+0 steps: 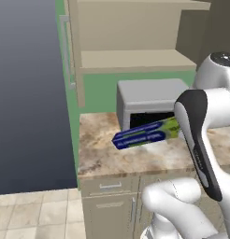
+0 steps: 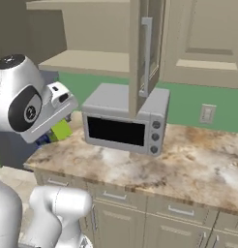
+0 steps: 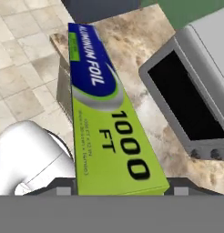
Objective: Retrieve the tupperware and aluminum foil from the cabinet and place them on the dining counter near the plate with carrot and squash to prepare for storing leftovers.
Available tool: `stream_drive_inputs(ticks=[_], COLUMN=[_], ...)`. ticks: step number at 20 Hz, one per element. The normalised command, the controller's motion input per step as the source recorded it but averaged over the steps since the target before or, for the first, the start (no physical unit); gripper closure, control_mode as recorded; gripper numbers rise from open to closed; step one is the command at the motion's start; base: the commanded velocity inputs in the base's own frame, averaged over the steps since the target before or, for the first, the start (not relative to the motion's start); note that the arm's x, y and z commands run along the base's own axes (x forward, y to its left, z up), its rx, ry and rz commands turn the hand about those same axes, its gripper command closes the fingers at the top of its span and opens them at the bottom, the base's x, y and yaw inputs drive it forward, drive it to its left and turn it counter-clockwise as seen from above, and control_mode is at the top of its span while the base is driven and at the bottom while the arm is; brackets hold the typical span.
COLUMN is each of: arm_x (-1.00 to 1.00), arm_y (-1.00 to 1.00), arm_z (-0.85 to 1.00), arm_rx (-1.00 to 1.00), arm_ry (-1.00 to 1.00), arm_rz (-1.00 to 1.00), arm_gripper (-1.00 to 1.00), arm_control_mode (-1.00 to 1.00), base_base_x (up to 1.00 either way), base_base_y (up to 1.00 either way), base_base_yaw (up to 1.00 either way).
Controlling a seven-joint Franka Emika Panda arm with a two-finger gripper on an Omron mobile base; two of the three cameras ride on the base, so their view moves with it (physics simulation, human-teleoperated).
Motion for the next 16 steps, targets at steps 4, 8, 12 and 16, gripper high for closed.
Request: stream_drive_inputs(ticks=[4,8,12,16], arm_x=[0.00,0.00,0.00,0.00], arm_y=[0.00,0.00,0.00,0.00], arm_z=[0.00,0.00,0.00,0.00], arm_rx=[0.00,0.00,0.00,0.00], arm_ry=[0.00,0.00,0.00,0.00], arm_rz=[0.00,0.00,0.00,0.00], arm_gripper=[1.00,1.00,1.00,1.00], arm_control_mode=[1.00,1.00,1.00,1.00], base_base_x=[-1.00,-0.87,-0.57,-0.24], base_base_y=[0.12,0.47,0.71,0.78], base_base_yaw=[0.41,0.50,0.61,0.71])
